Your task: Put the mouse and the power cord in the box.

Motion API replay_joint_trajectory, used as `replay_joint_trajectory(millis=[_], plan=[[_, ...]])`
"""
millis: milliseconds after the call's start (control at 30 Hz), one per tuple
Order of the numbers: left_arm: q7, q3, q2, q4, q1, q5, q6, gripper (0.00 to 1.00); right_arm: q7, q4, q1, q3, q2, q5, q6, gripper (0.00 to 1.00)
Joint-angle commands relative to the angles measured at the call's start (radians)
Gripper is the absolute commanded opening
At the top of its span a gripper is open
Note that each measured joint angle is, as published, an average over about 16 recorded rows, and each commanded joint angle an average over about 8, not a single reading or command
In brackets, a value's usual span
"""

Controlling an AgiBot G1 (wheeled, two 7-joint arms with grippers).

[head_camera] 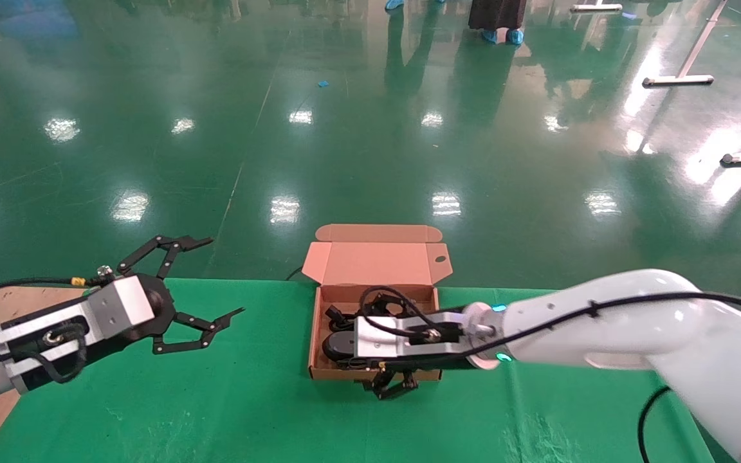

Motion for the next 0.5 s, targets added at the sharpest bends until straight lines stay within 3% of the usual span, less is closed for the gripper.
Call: replay_joint_trajectory(millis=[33, 500], plan=[[-0.049, -0.014, -0.007, -0.027, 0.005, 0.003, 0.018, 1.0, 0.016, 0.023, -0.019, 0.034, 0.025, 0.024, -0.026, 1.0], [-0.397, -0.116, -0.053, -0.219, 0.042, 0.024, 0.147, 1.0, 0.125, 0.185, -0.156, 0.274, 0.199, 0.19, -0.207, 1.0]])
